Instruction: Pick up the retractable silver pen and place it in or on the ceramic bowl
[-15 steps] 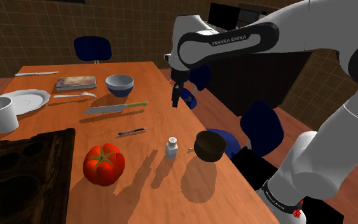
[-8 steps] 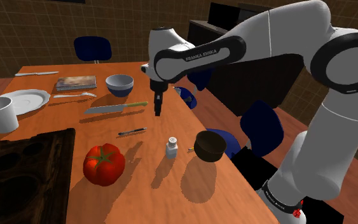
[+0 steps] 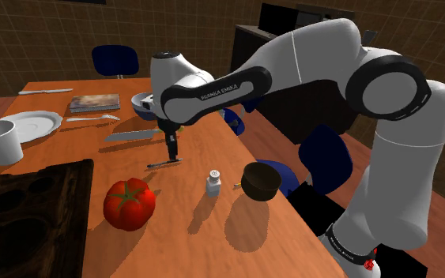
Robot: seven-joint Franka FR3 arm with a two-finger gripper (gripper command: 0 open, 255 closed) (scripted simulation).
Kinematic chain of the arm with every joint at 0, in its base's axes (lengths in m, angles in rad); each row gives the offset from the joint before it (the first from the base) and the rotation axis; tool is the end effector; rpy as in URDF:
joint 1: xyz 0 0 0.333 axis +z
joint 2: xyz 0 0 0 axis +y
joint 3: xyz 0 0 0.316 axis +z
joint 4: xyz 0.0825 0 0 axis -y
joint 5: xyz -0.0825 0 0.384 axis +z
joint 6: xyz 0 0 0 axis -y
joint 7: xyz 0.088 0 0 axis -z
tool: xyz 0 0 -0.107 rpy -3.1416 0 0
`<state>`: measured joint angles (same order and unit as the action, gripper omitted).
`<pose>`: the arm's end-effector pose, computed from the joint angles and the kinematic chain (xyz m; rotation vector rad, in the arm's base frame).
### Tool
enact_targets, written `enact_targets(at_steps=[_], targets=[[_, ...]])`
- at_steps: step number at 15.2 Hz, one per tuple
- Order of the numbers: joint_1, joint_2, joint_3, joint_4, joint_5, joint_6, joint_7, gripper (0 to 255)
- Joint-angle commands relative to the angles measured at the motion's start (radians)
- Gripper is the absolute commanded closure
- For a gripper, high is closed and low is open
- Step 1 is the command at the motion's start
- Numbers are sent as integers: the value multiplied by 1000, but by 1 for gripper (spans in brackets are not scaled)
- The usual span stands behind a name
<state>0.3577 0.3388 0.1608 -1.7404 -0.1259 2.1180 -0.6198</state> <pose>0.5721 0.3097 0.3878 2.5519 1.7297 0.0637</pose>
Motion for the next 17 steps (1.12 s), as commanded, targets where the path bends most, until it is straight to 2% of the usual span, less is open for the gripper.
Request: enact_targets(at_steps=[1, 9, 17], targets=[[18, 52, 13, 42, -21, 13, -31, 0], [22, 108, 7, 17, -38, 93, -25, 0], [22, 108, 7, 17, -38, 93, -25, 0]])
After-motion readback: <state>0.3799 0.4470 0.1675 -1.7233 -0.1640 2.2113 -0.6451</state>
